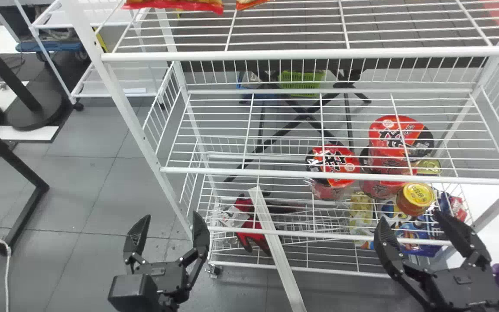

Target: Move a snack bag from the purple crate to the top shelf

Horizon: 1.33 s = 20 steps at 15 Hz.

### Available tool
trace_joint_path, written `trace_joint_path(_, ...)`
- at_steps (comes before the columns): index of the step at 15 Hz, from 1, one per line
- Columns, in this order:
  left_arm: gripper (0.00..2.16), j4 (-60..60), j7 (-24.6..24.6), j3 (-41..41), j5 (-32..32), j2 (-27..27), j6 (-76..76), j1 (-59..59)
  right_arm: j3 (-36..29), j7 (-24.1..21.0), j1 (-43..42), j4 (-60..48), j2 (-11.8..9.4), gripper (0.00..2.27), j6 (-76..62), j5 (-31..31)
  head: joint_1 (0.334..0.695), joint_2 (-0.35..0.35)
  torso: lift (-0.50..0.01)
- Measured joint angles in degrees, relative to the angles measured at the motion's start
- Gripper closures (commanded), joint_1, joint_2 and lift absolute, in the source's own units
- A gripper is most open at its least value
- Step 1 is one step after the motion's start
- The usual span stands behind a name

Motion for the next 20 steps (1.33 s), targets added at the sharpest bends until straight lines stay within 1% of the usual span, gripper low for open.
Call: trace_joint_path(20,0.15,-1.0,0.4,-0.7,-0.7,0.0,0.4,0.9,0.2,0.0,1.6,-1.8,-0.1,0.07,-0.3,0.1,0.695,0.111,-0.423)
